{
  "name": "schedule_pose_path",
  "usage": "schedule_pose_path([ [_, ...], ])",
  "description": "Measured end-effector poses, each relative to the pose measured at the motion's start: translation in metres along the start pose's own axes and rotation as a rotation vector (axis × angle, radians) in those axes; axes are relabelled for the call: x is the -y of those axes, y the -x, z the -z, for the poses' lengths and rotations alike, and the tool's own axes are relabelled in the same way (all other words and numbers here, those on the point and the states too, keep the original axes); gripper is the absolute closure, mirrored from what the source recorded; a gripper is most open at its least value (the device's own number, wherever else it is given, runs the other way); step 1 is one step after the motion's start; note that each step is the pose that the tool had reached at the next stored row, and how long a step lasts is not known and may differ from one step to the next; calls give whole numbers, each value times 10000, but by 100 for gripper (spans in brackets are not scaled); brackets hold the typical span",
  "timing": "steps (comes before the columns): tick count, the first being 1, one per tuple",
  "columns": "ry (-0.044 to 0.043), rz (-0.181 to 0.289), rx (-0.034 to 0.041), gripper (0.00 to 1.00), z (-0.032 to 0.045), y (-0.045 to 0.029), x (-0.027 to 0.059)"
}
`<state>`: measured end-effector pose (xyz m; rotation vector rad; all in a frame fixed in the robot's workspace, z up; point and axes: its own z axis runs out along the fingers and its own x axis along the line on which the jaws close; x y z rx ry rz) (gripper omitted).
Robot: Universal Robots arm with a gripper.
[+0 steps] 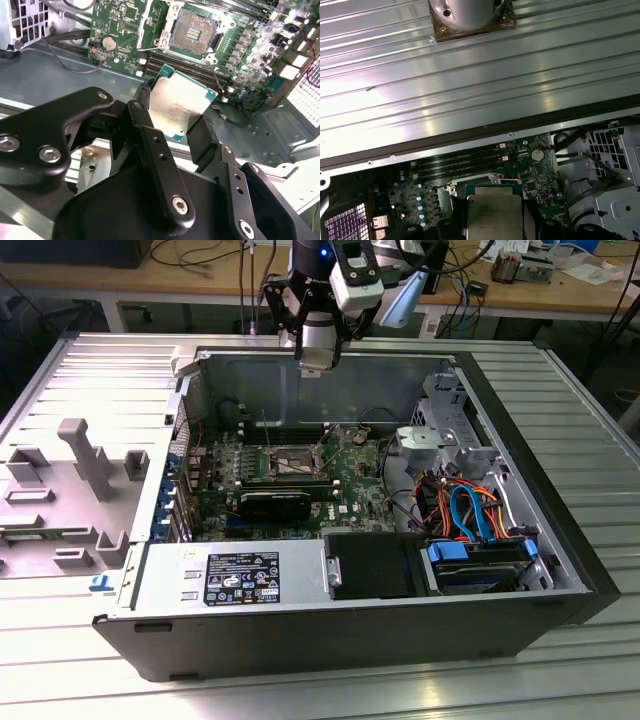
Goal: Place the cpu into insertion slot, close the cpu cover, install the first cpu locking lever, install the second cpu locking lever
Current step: 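Place the cpu into insertion slot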
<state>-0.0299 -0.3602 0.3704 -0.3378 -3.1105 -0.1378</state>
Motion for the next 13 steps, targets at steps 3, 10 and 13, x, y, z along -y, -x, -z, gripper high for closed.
schedule_pose_path([
  [3,10,-532,47,46,-4,1,1],
  [10,10,-577,50,46,1,15,67],
  [13,15,-1040,91,46,-3,17,73],
])
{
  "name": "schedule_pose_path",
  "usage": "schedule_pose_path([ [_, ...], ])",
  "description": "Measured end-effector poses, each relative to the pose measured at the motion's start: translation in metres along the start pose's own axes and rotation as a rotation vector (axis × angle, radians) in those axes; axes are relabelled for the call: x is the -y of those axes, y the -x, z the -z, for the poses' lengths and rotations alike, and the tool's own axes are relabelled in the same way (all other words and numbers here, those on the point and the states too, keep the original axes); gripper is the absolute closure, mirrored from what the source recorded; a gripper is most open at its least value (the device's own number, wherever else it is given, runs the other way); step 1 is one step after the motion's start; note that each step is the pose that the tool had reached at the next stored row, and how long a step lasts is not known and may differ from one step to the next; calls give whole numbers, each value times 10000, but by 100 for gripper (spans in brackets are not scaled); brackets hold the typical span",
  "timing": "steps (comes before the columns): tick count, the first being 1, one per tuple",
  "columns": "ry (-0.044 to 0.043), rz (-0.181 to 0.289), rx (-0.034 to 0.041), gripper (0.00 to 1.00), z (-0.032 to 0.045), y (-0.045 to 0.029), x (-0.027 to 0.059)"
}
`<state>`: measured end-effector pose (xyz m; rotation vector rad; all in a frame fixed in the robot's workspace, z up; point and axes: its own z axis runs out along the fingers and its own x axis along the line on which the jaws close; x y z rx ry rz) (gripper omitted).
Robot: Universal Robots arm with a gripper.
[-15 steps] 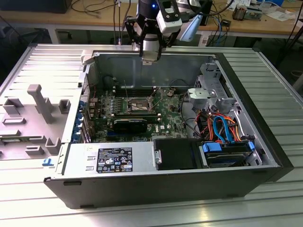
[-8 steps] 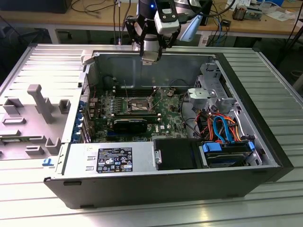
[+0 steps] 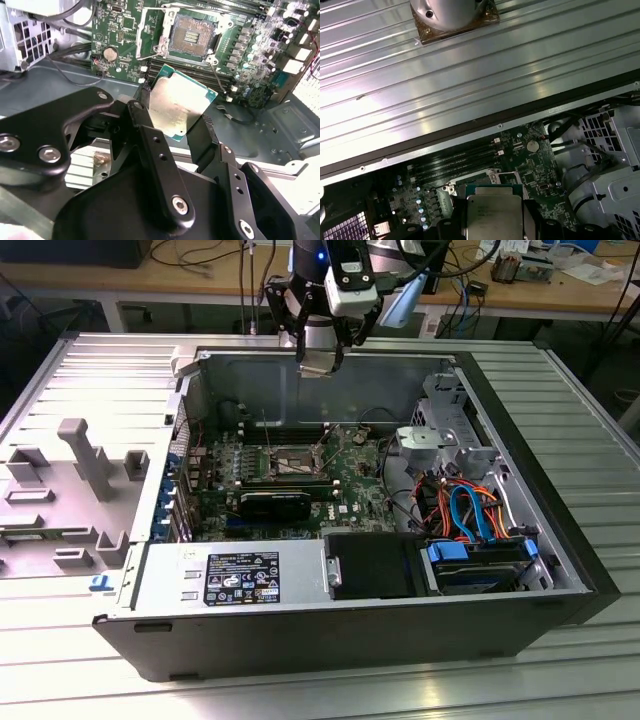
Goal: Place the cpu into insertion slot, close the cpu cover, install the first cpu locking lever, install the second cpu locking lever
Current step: 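Place the cpu into insertion slot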
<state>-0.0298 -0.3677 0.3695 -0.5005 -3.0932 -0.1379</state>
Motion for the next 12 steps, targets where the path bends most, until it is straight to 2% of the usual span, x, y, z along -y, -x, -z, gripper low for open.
schedule_pose_path([
  [2,6,-202,17,46,-1,0,0],
  [12,8,-269,23,46,-2,0,0],
])
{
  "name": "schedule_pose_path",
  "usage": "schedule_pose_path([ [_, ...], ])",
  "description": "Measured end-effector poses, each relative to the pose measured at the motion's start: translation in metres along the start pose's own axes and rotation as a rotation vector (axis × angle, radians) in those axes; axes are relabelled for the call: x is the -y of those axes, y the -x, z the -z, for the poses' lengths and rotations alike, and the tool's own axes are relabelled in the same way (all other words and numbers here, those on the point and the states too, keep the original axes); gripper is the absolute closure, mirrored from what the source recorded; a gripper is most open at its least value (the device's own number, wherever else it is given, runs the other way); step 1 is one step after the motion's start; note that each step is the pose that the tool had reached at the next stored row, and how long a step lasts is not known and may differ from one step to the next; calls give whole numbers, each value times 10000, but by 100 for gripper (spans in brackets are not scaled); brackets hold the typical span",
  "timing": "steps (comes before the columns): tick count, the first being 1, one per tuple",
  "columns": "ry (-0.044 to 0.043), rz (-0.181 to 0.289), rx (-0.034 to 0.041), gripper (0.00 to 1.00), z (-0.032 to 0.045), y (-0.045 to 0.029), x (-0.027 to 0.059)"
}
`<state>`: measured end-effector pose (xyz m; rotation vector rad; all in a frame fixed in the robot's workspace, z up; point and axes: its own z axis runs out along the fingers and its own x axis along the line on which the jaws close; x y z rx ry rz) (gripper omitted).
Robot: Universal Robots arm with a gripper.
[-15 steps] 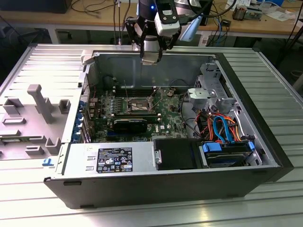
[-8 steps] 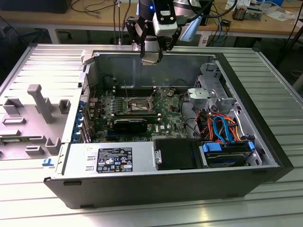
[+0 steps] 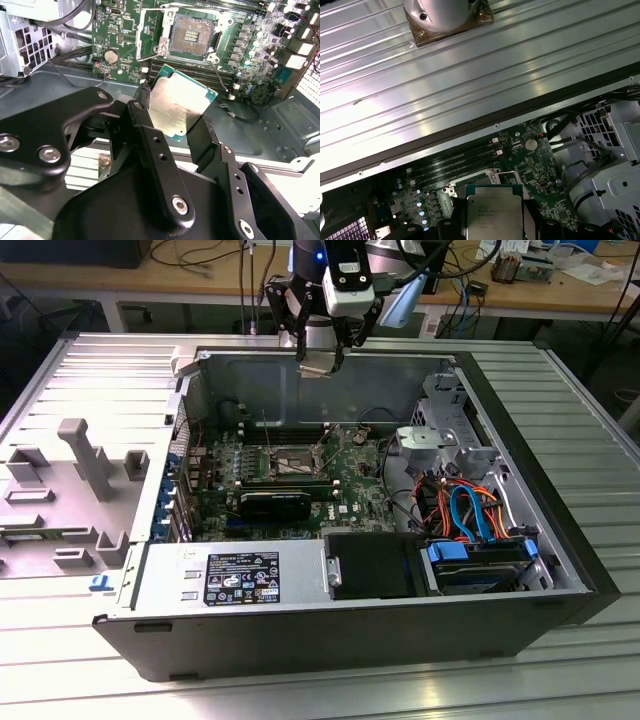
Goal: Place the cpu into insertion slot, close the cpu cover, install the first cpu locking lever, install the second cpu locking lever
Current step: 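Place the cpu into insertion slot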
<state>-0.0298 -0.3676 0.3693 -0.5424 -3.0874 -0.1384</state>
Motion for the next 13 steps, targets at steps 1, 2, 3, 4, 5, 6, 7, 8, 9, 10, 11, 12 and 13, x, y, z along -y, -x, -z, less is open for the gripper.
schedule_pose_path([
  [1,3,-168,14,46,-1,0,0],
  [2,6,-283,24,46,-2,0,0],
  [3,7,-391,34,46,-3,0,0],
  [4,11,-556,47,46,-4,0,1],
  [5,12,-645,56,46,-5,0,1],
  [6,15,-773,67,46,-6,0,1],
  [7,19,-976,83,46,-7,0,1],
  [8,19,-998,86,46,-6,0,1],
  [9,19,-1001,87,46,-6,0,1],
  [10,19,-1003,87,46,-7,0,1],
  [11,20,-1004,87,46,-7,0,1],
  [12,20,-1004,87,46,-7,0,1],
  [13,20,-1004,87,46,-7,0,1],
])
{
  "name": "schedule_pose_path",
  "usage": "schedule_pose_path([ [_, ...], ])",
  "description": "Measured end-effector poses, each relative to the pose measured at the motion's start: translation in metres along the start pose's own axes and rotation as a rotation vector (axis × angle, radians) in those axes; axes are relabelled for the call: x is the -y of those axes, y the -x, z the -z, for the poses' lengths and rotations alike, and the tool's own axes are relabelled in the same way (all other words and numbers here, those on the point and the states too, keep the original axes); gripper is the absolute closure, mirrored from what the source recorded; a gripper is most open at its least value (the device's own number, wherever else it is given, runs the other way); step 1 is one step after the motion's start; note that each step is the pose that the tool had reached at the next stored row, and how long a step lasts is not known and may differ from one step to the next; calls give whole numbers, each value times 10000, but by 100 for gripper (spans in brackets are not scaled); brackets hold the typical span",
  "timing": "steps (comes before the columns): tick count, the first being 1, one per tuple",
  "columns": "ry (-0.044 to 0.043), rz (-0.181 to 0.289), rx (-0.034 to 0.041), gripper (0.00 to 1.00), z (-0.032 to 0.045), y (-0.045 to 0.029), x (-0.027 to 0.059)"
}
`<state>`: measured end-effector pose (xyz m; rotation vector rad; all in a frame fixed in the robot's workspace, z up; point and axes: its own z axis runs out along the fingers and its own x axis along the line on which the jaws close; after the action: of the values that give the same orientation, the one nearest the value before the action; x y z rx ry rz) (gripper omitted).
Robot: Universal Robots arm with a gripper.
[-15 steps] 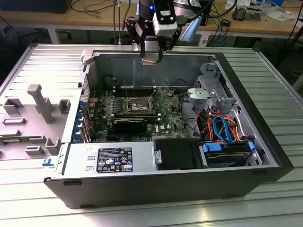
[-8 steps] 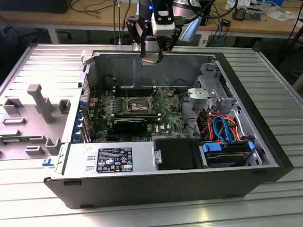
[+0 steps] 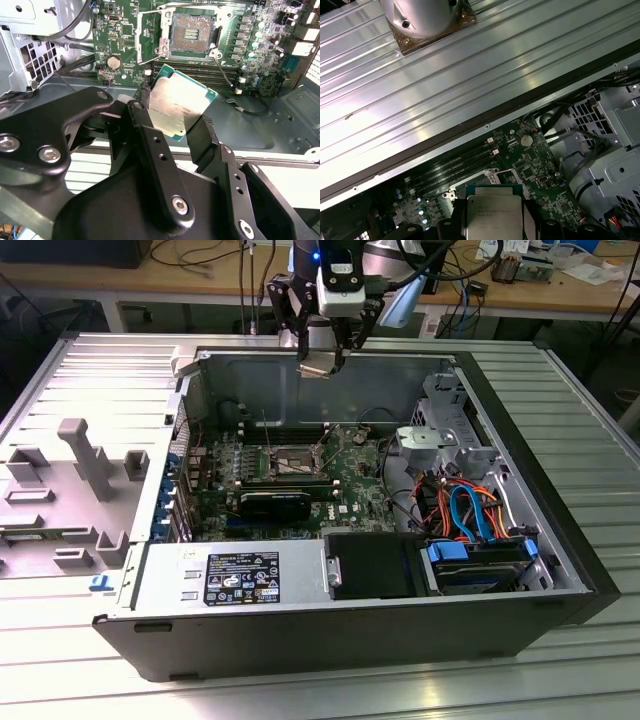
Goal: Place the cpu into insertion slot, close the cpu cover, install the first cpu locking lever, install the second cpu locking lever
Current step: 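Place the cpu into insertion slot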
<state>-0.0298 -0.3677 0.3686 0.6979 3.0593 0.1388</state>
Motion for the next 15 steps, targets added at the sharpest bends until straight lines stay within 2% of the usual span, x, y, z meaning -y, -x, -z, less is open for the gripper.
schedule_pose_path([
  [9,0,-35,3,46,0,0,0],
  [11,5,-368,32,46,-1,0,0],
  [12,14,-818,71,46,-2,0,0],
  [15,15,-878,76,46,-2,0,0],
])
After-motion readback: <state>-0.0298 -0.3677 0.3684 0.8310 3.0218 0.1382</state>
